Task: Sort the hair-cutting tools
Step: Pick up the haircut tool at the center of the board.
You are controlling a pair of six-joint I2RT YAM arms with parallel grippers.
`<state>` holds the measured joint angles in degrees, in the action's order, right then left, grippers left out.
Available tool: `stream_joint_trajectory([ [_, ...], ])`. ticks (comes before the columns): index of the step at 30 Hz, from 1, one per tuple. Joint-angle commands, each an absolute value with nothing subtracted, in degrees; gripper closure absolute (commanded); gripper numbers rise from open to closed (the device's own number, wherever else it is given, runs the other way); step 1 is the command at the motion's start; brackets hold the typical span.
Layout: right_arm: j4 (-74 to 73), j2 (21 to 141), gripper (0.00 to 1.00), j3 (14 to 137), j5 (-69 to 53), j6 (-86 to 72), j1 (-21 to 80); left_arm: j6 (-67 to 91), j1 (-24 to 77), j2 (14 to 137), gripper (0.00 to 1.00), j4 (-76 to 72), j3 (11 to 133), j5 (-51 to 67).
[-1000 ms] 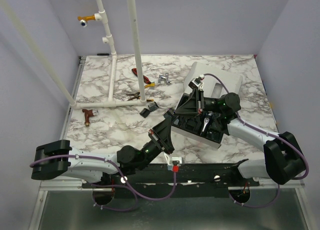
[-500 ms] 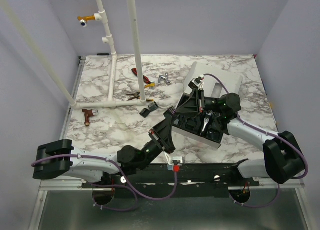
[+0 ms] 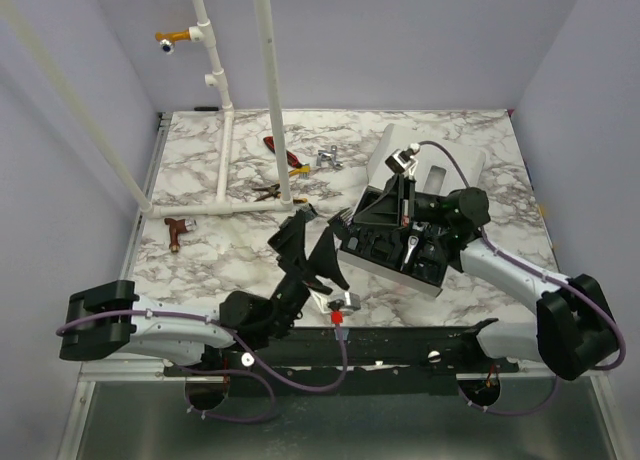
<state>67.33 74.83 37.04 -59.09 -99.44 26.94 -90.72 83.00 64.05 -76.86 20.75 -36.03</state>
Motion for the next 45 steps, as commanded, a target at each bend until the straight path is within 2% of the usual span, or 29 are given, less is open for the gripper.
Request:
stream_joint_trajectory([
  [1,42.0,67.2,0.99,43.3,-52.7,-74.0,26.5,-83.5,83.0,58.6,0.02,-84.6,22.1,-49.3],
  [3,24.0,64.0,0.99,48.3,-46.7,-59.2,26.5,-73.2,83.0,53.4,0.01,-74.3,24.2,-52.8],
  [4,18.6,62.9,0.99,49.8,-43.7,-54.8,26.5,-64.9,82.8,50.2,0.02,-62.3,25.9,-53.3],
  [6,13.2,61.1,0.99,51.7,-38.9,-50.2,26.5,-41.3,81.5,42.9,0.02,-34.9,30.5,-49.3],
  [8,8.9,59.9,0.99,52.8,-35.0,-47.1,26.5,-22.5,76.9,38.3,0.01,-19.5,33.8,-42.9],
  [12,6.3,57.9,0.99,51.7,-31.4,-44.4,26.5,-5.0,70.1,34.1,0.01,-10.8,35.9,-32.9],
  [17,9.4,55.5,0.99,47.1,-31.4,-44.2,26.5,11.5,61.6,34.5,0.01,-7.0,38.6,-13.4],
  [22,13.4,50.9,0.99,41.0,-31.3,-43.5,26.5,31.4,53.7,39.3,0.01,-15.3,37.5,4.8],
  [25,14.9,46.3,0.99,37.3,-28.8,-43.3,26.5,42.3,50.5,41.6,0.02,-21.2,35.7,8.7],
  [31,12.4,40.3,0.99,35.4,-28.3,-41.1,26.5,53.1,42.5,44.8,0.02,-36.8,30.3,21.4],
  [37,16.9,39.4,0.99,31.8,-30.5,-46.2,26.5,62.9,38.9,54.0,0.22,-54.0,29.8,35.9],
  [42,29.1,36.7,0.99,25.7,-32.3,-53.1,26.5,68.8,38.3,58.9,0.25,-68.2,28.1,41.2],
  [45,32.8,35.4,0.99,23.7,-31.7,-55.0,26.5,70.4,38.3,60.8,0.26,-70.5,28.0,42.7],
])
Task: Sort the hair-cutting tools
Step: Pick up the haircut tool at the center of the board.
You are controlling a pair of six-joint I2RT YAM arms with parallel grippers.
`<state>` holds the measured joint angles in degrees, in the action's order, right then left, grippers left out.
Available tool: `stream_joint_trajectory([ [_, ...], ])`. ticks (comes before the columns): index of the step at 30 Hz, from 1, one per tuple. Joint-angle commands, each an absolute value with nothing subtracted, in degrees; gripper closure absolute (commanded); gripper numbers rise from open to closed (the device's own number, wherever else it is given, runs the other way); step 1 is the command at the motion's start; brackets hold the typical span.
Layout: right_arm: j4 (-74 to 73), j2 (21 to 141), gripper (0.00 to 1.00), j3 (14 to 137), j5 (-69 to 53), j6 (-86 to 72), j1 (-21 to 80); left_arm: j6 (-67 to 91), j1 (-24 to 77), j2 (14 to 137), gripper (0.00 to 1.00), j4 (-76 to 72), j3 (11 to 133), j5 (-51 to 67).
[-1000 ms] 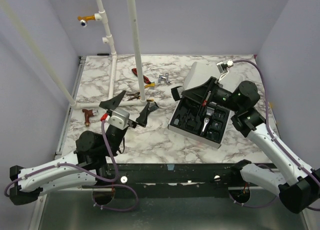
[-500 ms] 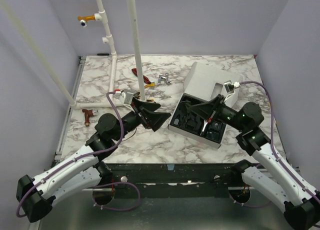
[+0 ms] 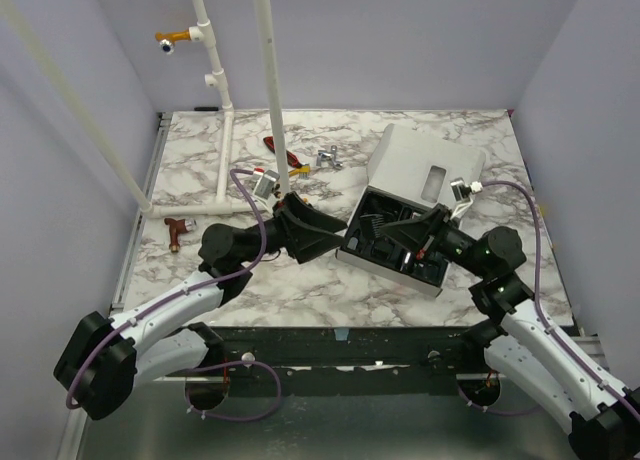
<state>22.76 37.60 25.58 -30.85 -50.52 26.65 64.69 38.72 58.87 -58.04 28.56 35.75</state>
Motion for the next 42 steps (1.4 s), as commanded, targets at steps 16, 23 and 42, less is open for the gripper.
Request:
stream_joint_trajectory([
  [16,58.4,39.7,0.99,19.6,-37.9,-65.7,26.5,67.8,38.5,60.8,0.29,-64.4,29.2,41.6],
  [23,60.9,40.2,0.99,19.2,-37.4,-66.0,26.5,66.3,40.9,62.2,0.39,-60.8,32.4,40.4],
  [42,58.9,38.6,0.99,18.5,-37.1,-65.7,26.5,58.2,46.9,63.4,0.58,-51.0,37.2,29.6],
])
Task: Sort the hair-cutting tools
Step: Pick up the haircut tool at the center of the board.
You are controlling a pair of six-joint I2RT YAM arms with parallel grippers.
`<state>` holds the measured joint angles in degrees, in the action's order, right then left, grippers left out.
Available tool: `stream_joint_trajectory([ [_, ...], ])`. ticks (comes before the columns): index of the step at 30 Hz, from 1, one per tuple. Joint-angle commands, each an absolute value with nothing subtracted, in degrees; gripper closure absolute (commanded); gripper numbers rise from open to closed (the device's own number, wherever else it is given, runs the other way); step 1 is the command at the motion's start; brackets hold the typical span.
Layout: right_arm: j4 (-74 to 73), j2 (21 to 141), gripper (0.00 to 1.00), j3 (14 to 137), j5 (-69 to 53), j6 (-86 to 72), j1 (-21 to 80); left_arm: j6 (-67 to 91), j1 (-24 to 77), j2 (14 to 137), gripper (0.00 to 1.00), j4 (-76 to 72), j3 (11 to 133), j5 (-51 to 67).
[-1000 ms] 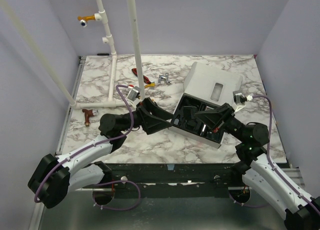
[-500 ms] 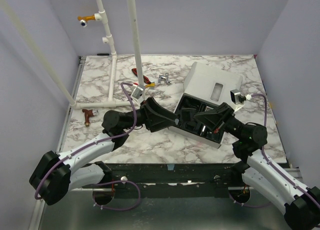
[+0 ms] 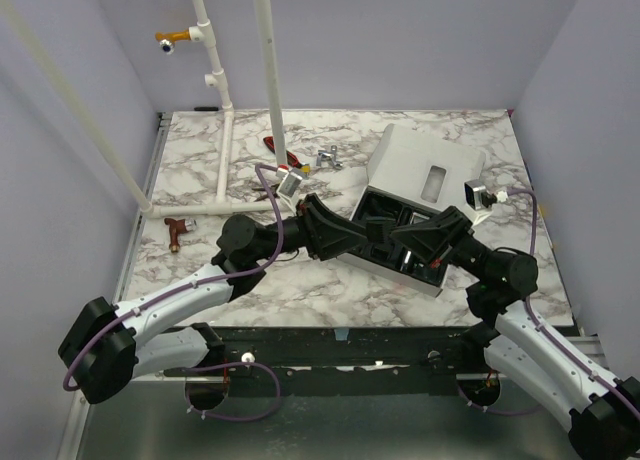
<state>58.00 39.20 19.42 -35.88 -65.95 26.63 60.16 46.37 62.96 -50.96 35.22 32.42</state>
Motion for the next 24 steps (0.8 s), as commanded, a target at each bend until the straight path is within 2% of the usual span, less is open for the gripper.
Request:
stream_joint_trajectory([
  [1,58.9,38.7,0.99,18.4,-37.1,-65.8,26.5,58.2,46.9,63.5,0.58,-51.2,37.4,29.5],
  [4,58.9,38.7,0.99,18.3,-37.1,-65.8,26.5,58.2,47.2,63.8,0.59,-51.8,37.7,29.6],
  [13,58.9,38.9,0.99,17.9,-37.0,-65.8,26.5,56.6,49.0,64.2,0.71,-50.8,38.9,29.4],
  [18,58.7,38.8,0.99,17.9,-37.0,-65.8,26.5,56.4,49.0,64.1,0.85,-50.8,38.8,29.5],
  [21,58.5,38.5,0.99,17.8,-37.0,-65.6,26.5,56.4,49.1,64.2,1.00,-51.3,38.6,30.1],
  [22,57.9,38.2,0.95,17.8,-37.0,-65.4,26.5,56.5,49.1,64.2,1.00,-51.5,38.4,30.1],
  [24,54.5,37.4,0.74,18.6,-37.0,-64.0,26.5,56.5,49.1,63.9,1.00,-51.5,38.2,30.1],
])
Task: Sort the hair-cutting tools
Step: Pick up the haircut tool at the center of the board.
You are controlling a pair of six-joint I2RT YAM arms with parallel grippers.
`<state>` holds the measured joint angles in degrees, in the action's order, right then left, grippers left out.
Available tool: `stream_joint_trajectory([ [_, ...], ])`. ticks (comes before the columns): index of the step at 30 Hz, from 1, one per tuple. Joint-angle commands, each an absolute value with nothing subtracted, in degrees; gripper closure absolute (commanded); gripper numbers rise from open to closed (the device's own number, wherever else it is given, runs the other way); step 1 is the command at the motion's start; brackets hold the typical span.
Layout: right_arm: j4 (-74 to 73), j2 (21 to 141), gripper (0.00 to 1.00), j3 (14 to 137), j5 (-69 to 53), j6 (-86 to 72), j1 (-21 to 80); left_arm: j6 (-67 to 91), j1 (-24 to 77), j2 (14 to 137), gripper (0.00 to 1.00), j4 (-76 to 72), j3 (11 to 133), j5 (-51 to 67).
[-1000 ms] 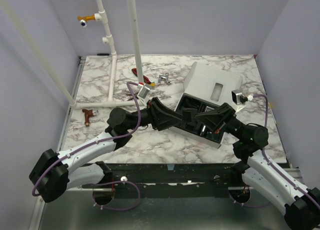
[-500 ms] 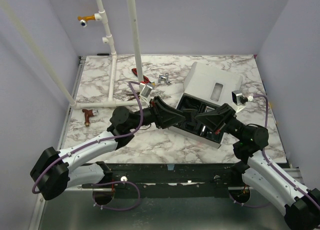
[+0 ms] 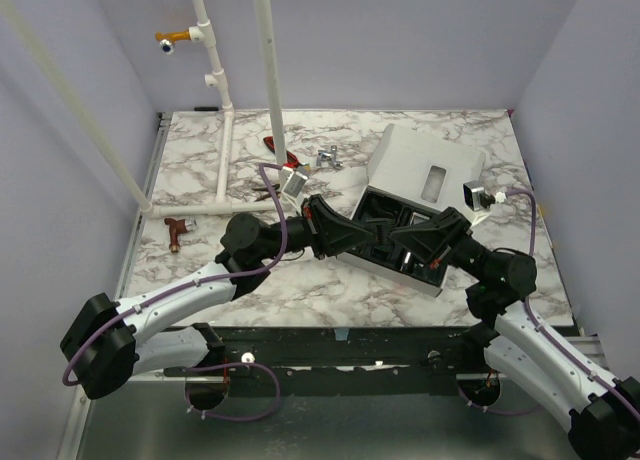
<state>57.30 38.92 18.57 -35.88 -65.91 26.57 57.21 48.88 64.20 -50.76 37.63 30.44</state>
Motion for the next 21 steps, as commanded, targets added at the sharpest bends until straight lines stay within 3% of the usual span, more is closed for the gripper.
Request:
stream_joint_trajectory([
  [1,51.9,37.1,0.61,19.3,-37.0,-63.1,26.5,56.5,49.0,63.7,1.00,-51.4,37.9,30.2],
  [2,48.1,36.1,0.51,20.2,-36.6,-61.6,26.5,56.3,49.0,63.5,1.00,-51.3,37.8,30.1],
  [5,30.6,32.1,0.36,24.0,-31.8,-54.9,26.5,55.8,47.9,62.6,1.00,-48.4,37.9,30.6],
  [8,8.9,28.0,0.33,29.3,-18.2,-47.5,26.5,55.8,44.9,62.2,1.00,-43.5,38.5,32.1],
  [13,-24.6,29.9,0.33,37.1,18.2,-48.9,26.5,54.3,41.4,63.2,1.00,-35.8,40.1,34.4],
  [21,-31.8,36.0,0.22,34.0,32.2,-55.9,26.5,52.5,41.4,64.4,1.00,-34.3,37.6,33.1],
])
